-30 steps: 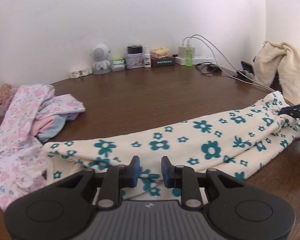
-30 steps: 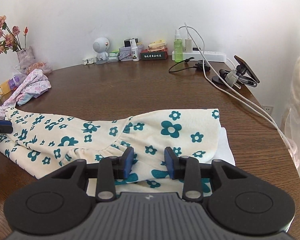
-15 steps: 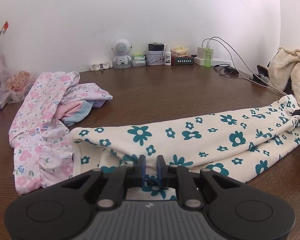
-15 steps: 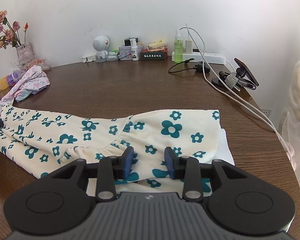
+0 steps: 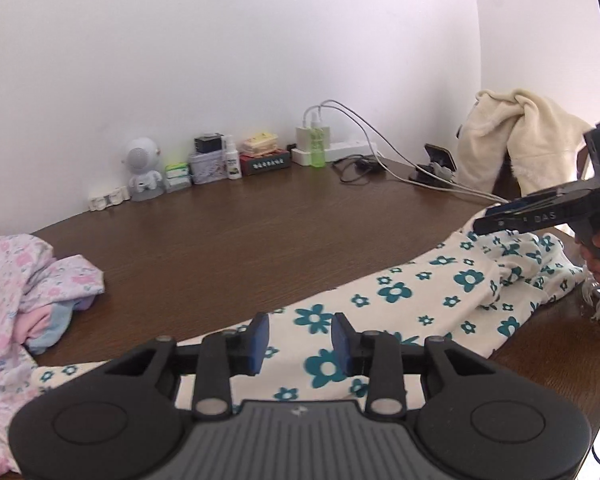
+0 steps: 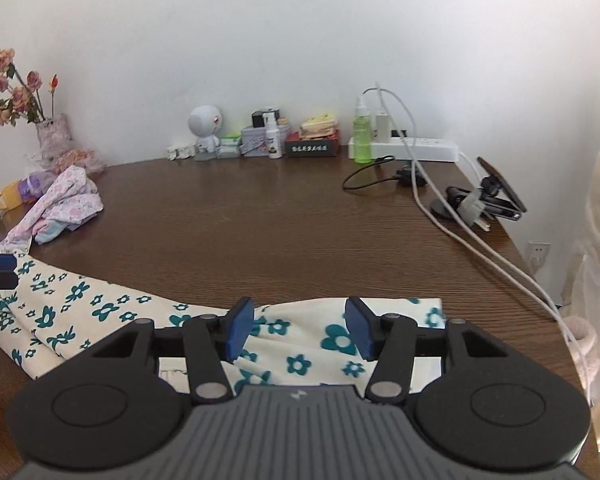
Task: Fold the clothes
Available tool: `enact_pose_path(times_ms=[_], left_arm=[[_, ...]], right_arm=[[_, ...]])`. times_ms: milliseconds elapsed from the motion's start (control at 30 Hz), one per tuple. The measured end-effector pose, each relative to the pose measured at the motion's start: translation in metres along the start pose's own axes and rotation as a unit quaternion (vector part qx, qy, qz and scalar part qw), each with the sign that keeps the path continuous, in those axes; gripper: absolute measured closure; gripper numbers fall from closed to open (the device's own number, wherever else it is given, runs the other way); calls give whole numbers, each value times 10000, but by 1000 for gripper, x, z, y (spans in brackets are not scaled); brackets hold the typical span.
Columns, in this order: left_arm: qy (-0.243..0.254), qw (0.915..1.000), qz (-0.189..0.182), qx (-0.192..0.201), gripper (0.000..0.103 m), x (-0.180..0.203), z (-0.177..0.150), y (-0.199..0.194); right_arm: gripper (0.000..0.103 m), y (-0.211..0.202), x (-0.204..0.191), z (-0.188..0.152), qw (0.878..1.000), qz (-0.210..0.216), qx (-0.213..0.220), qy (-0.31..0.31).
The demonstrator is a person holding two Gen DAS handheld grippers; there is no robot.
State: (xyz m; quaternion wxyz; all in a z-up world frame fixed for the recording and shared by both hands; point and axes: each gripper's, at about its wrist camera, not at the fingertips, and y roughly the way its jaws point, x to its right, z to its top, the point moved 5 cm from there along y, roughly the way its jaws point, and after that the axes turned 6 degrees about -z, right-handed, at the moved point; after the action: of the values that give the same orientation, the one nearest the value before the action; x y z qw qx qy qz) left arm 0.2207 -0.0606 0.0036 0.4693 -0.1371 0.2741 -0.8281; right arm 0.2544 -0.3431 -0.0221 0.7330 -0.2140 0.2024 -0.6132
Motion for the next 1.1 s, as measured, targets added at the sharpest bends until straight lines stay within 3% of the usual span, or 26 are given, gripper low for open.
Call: enact_pose_path(times_ms=[67, 133, 400, 533, 700, 800, 900, 1033, 1100], left_arm=[[26, 9997, -23, -262, 76, 4, -7, 15], [-13, 9990, -11, -436, 78, 3, -14, 22], [-253, 9987, -37, -445, 78, -5, -23, 19], [-150, 9989, 35, -453, 80, -1, -22, 19], [-171, 9988, 51, -449, 80, -1, -22, 18], [-258, 9987, 21, -439, 80, -3, -23, 18], [-267, 9987, 27, -436, 80, -3, -23, 17], [-320, 9985, 35, -435, 80, -4, -24, 17], [-327, 9985, 46, -426, 80, -4, -24, 17]], right_arm=[[67, 15, -7, -2, 9997, -35, -191, -143], [69, 19, -2, -7, 9993, -98, -302, -171], [75, 0, 64, -30, 9949, -878, -469, 165], [75, -11, 69, -21, 9966, -704, -401, 133], [68, 0, 33, 14, 9997, 44, 23, -246], [66, 24, 22, 20, 9979, 272, -276, -511], [66, 28, 31, 8, 9960, 191, -596, -633], [93, 17, 51, -2, 9948, 32, -799, -626], [98, 12, 60, -6, 9937, -37, -873, -700]])
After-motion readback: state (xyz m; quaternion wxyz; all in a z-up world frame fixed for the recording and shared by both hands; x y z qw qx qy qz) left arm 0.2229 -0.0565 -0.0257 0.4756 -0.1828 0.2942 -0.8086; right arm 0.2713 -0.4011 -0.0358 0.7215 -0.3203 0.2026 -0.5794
